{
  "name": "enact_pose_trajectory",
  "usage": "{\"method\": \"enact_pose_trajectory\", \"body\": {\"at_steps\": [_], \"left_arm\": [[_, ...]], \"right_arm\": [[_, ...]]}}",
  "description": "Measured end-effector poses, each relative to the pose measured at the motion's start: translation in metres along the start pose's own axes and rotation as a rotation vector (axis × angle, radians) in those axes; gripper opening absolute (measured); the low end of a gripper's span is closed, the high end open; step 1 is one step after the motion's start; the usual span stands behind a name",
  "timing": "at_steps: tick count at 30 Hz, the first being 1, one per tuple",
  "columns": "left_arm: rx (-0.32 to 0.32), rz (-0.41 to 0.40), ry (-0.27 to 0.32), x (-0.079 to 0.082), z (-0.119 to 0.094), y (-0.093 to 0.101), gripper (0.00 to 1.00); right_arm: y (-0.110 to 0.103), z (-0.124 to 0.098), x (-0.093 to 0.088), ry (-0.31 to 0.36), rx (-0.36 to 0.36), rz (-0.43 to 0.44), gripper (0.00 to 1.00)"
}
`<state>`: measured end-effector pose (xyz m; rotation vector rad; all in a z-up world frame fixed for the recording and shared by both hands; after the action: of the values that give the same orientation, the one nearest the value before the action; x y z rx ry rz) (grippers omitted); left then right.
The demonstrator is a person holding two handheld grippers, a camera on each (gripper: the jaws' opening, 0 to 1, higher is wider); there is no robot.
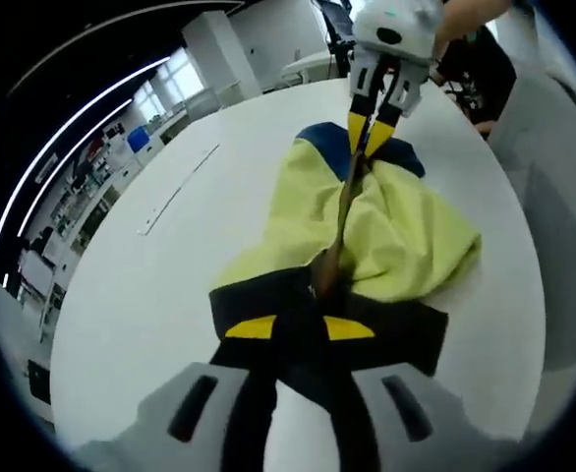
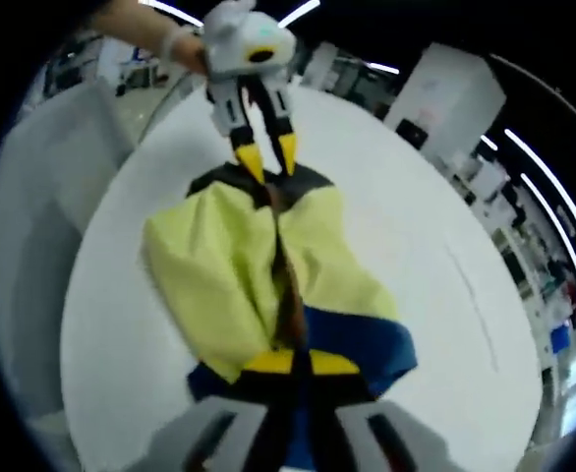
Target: Fold the garment on the visible template until the final outline fits inside the template.
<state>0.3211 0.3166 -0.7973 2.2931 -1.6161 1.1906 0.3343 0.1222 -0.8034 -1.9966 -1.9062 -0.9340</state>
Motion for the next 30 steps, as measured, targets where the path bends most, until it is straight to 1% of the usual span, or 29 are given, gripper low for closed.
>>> {"method": "enact_pose_trajectory", "body": {"at_steps": [3, 5, 8, 11, 14, 17, 19, 20, 23, 27, 28, 29, 30], "left_arm": [[-0.002, 0.009, -0.003, 0.000, 0.000, 0.000, 0.13], [-0.002, 0.022, -0.007, 0.000, 0.001, 0.001, 0.14], [-0.004, 0.032, -0.012, -0.001, 0.002, 0.002, 0.14], [-0.006, 0.035, -0.014, -0.001, 0.003, 0.003, 0.14], [-0.005, 0.038, -0.016, -0.001, 0.005, 0.002, 0.14], [0.001, 0.018, -0.015, -0.001, 0.006, 0.001, 0.10], [0.005, 0.010, -0.011, 0.001, 0.006, 0.000, 0.03], [0.006, 0.003, -0.006, 0.002, 0.005, -0.001, 0.00], [0.025, -0.060, 0.016, 0.004, 0.000, -0.007, 0.00], [0.046, -0.114, 0.041, 0.005, -0.005, -0.013, 0.00], [0.053, -0.157, 0.057, 0.007, -0.007, -0.015, 0.00], [0.057, -0.180, 0.067, 0.008, -0.008, -0.018, 0.00], [0.059, -0.202, 0.075, 0.009, -0.011, -0.020, 0.00]], "right_arm": [[0.006, -0.007, 0.005, 0.037, -0.024, 0.043, 0.00], [0.013, -0.013, 0.011, 0.083, -0.052, 0.097, 0.00], [0.020, -0.023, 0.020, 0.128, -0.079, 0.141, 0.00], [0.026, -0.029, 0.022, 0.139, -0.101, 0.140, 0.00], [0.032, -0.039, 0.030, 0.178, -0.132, 0.170, 0.00], [0.036, -0.045, 0.033, 0.201, -0.146, 0.191, 0.00], [0.038, -0.048, 0.035, 0.210, -0.152, 0.201, 0.00], [0.039, -0.049, 0.036, 0.217, -0.156, 0.210, 0.00], [0.042, -0.054, 0.036, 0.245, -0.155, 0.272, 0.00], [0.047, -0.060, 0.039, 0.284, -0.156, 0.331, 0.00], [0.047, -0.061, 0.039, 0.292, -0.154, 0.344, 0.00], [0.049, -0.063, 0.040, 0.307, -0.154, 0.369, 0.00], [0.051, -0.063, 0.040, 0.310, -0.147, 0.368, 0.00]]}}
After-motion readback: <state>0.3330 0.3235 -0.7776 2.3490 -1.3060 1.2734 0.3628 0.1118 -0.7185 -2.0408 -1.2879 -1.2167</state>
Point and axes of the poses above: the point that each gripper's makers call its tool centre point, and the gripper's own axes: z roughly forward along the fingers, y roughly to its right, x roughly out of its top, the point moved 3 cm from there along -z, roughly backward along the fingers, and after that the axes turned 3 degrees about x, right-handed, at the moved point
